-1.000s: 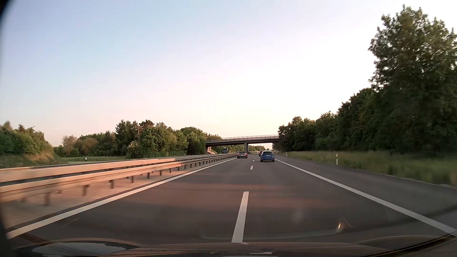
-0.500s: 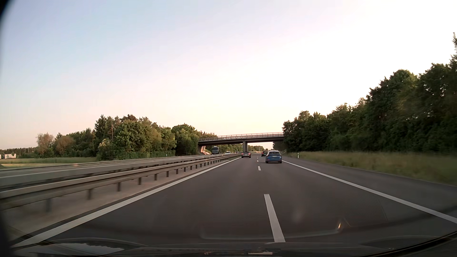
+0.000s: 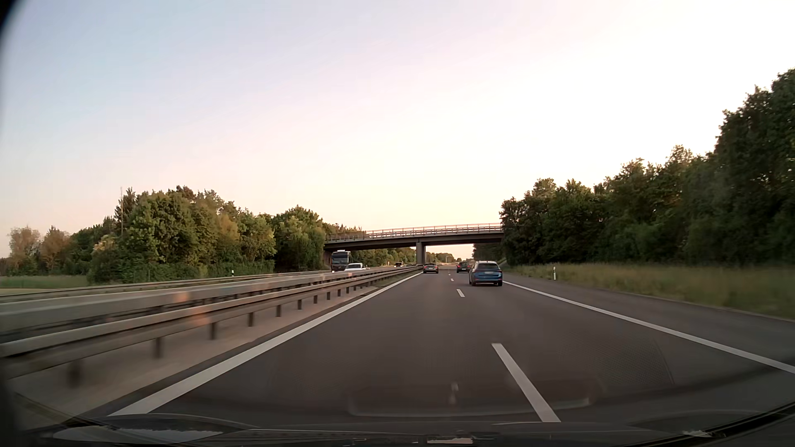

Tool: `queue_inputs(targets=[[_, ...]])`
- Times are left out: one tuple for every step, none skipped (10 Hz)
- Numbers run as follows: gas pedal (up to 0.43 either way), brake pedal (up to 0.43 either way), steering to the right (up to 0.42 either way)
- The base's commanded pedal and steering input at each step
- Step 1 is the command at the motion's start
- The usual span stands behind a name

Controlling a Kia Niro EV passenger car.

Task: Follow the waypoints while adhering to traffic rules and regulations

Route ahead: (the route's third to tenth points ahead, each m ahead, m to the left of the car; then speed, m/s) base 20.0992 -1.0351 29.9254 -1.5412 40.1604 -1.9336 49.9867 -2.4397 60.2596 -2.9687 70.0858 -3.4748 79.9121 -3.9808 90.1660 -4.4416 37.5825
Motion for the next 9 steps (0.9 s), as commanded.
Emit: queue_inputs(targets=[[0.461,0.018,0.006],[0.461,0.018,0.007],[0.461,0.018,0.007],[0.461,0.018,0.007],[0.461,0.018,0.006],[0.461,0.018,0.006],[0.461,0.018,0.006],[0.461,0.018,0.005],[0.461,0.018,0.004]])
